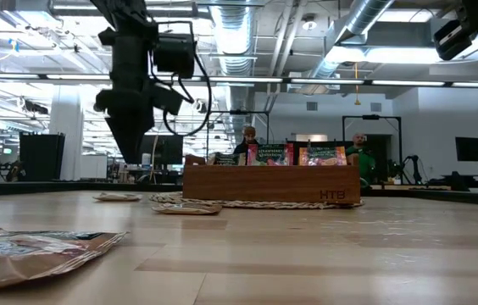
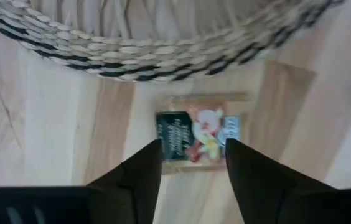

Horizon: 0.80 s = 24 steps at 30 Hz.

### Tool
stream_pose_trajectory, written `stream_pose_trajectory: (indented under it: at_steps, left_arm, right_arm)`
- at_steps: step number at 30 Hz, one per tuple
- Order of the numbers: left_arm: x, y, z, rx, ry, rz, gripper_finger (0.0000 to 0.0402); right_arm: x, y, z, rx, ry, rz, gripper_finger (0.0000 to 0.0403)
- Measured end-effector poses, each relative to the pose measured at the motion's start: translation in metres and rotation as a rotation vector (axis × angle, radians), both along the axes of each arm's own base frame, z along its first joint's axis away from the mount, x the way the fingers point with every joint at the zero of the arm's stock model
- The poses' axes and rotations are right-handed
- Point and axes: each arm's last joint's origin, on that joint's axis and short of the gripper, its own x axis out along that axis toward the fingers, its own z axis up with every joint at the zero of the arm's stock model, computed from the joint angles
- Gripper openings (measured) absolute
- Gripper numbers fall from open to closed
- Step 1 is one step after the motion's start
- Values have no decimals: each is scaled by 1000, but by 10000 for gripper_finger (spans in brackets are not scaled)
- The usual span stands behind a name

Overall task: Pick & Place Tea
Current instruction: Put the brown tea bag into the left section of the wooden organizer

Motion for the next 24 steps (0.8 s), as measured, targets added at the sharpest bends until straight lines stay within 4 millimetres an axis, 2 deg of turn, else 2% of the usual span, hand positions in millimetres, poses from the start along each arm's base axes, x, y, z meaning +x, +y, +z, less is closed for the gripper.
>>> stream_pose_trajectory:
  at_steps: [6, 16, 24]
  left_arm:
    - [-11, 13, -19, -14, 9, 31, 177]
    - [-12, 25, -22, -52, -31, 57, 177]
    - [-16, 23, -70, -84, 74, 58, 177]
  right_arm:
    - [0, 0, 0, -1, 1, 2, 134]
    - [0, 0, 0, -1, 0, 2, 134]
    - [0, 0, 0, 0, 0, 2, 134]
